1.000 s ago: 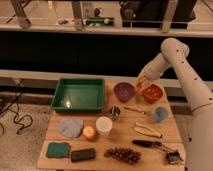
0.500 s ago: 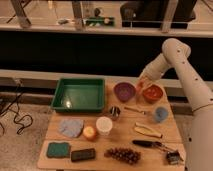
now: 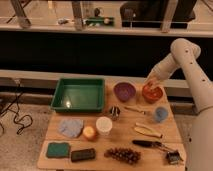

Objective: Place pepper in red bowl

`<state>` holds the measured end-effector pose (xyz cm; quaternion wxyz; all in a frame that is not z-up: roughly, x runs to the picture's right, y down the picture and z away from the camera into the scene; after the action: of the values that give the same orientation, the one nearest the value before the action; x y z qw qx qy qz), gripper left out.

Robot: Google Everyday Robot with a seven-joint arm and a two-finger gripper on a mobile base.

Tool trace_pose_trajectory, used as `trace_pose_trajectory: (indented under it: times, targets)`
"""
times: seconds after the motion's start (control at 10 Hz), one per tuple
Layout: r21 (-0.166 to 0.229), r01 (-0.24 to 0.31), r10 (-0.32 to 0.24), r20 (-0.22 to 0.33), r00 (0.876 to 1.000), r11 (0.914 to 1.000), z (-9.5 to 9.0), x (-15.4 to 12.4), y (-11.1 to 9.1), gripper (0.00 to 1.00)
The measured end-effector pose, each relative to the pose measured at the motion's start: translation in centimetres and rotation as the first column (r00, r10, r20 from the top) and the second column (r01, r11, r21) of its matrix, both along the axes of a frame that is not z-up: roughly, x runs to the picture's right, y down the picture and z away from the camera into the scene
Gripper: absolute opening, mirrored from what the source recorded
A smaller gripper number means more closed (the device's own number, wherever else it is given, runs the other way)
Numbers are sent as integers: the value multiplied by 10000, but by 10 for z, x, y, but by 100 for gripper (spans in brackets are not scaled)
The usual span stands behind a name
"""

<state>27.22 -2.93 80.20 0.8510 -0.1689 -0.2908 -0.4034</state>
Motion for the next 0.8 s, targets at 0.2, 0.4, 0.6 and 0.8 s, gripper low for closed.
trace_pose_trajectory:
  times: [0.2,0.4,0.6,0.8]
  targets:
    - [-311,711,-734,-810,9940,9970,10,6,4,0]
    - [-551,951,-1005,-1056,9893,9939,22,4,9,0]
    - [-653,745,-802,-894,9928,9951,30,3,5,0]
    - [-656,398,-440,-632,9970,9970,41,1,-4,0]
